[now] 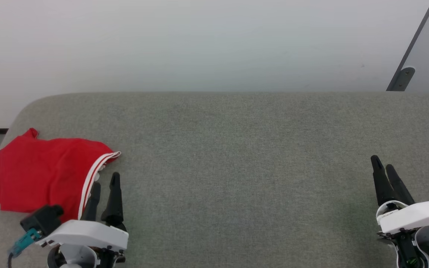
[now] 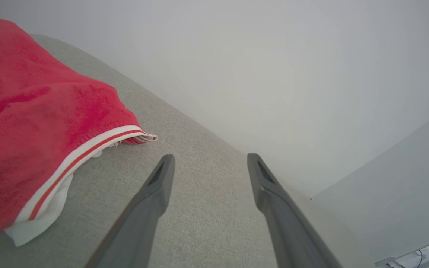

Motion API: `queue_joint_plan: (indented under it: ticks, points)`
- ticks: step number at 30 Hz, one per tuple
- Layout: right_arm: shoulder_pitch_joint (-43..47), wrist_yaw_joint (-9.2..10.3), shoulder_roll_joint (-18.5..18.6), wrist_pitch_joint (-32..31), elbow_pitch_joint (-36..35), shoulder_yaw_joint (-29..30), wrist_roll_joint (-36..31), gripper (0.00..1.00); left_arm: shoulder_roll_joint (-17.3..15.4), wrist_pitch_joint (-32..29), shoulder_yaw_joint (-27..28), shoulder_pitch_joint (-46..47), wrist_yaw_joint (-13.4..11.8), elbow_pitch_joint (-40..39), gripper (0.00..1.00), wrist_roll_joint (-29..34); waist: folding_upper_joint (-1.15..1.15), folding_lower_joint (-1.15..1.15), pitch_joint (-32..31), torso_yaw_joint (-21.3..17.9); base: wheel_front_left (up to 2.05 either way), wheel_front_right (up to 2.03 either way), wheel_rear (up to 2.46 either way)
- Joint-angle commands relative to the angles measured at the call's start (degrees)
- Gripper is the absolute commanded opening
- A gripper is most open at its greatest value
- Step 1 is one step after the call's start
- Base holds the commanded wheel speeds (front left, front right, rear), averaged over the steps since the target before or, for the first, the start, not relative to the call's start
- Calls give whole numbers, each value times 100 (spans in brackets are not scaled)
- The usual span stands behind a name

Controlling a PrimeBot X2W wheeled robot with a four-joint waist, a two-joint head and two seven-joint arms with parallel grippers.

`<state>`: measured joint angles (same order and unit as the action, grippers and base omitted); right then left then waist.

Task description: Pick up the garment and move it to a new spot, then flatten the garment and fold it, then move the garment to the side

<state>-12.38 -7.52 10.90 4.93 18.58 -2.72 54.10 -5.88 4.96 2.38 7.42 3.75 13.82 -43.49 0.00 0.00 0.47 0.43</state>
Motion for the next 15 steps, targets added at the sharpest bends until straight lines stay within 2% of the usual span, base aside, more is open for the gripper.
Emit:
queue_joint_plan:
  ticks: [1, 15]
  points:
    - [-193, 2, 82, 51, -52, -34, -203, 100, -53, 49, -14, 163, -32, -68, 100, 182, 0, 0, 3, 0, 0, 0, 0]
    - [-320, 2, 113, 288, 13, 7, -1829, 100, -248, 283, -299, 167, -241, -52, 100, 1369, 0, 0, 1, 16, 0, 0, 0]
